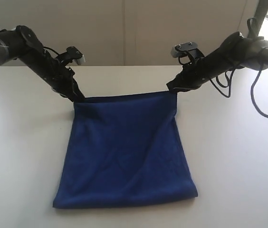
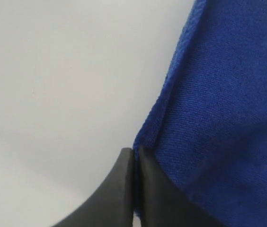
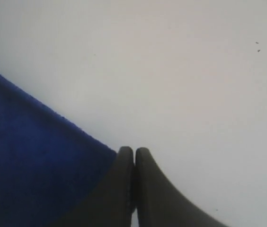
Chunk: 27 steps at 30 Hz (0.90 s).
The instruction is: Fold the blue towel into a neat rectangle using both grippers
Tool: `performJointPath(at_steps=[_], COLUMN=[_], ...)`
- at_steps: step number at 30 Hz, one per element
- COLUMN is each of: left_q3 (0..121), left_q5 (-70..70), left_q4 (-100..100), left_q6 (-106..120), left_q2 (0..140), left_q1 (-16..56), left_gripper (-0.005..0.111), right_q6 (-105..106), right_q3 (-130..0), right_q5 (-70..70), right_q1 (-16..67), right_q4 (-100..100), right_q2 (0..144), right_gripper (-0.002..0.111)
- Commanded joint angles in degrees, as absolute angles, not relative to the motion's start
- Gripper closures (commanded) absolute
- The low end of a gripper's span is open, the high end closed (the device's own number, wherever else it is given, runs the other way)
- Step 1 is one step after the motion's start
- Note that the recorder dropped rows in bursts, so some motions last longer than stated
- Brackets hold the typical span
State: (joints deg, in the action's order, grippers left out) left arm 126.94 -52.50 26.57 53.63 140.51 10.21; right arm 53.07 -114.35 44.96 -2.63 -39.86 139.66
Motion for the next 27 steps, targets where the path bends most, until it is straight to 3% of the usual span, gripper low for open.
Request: performJointPath(at_steps=[1,7,14,19,22,27], left_q3=[126.7,126.7,126.7,126.7,126.7,126.7], left_q5=[-52.9,-50.6,-47.7,-46.9,-46.5,-46.0], left_q4=[24.3,22.8,22.7,22.5,22.5,22.6], left_q6=[53.3,52.3,52.3,52.3,52.3,52.3], left_q2=[141.3,142.6,142.7,142.7,142.7,142.7], left_q1=[10.3,10.3,10.3,10.3,10.3,10.3], left_gripper=[0.107,0.107,0.107,0.105,0.094,0.06], right_q6=[53.8,53.8,53.8,53.8,53.8,53.8], right_q3=[-114.7,-114.7,-114.7,-114.7,-114.7,-114.7], right_q5=[41.5,39.0,38.8,39.6,41.7,46.6], right_q1=[-2.9,-2.9,-2.9,-2.9,-2.9,-2.9], right_q4=[-40.2,-40.2,-40.2,-40.2,-40.2,-40.3], right_q2=[139.8,139.8,140.6,140.1,139.2,137.1], right_gripper=[0.108,0.102,0.066,0.063,0.063,0.064])
